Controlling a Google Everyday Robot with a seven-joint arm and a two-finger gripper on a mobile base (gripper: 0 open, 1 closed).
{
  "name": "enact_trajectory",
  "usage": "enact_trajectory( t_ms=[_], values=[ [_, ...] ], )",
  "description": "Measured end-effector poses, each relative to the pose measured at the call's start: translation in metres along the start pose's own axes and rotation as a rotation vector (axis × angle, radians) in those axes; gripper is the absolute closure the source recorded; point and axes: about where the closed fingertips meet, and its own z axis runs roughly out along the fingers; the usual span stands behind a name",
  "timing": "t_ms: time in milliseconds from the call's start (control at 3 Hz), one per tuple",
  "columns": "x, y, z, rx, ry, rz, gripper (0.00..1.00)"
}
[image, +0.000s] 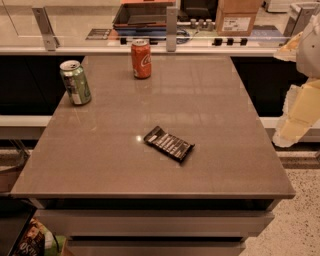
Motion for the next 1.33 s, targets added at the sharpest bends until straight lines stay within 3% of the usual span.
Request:
enact_trajectory(
  t_ms=[333, 1000, 1333],
  values=[
    [-0.013, -0.013, 0.011, 0.025, -0.072, 0.045, 0.0],
    [-0.052, -0.044, 0.041, 0.123, -0.31, 0.267, 0.0],
    [-0.071, -0.067, 0.056, 0.201, -0.381, 0.376, 0.0]
  ],
)
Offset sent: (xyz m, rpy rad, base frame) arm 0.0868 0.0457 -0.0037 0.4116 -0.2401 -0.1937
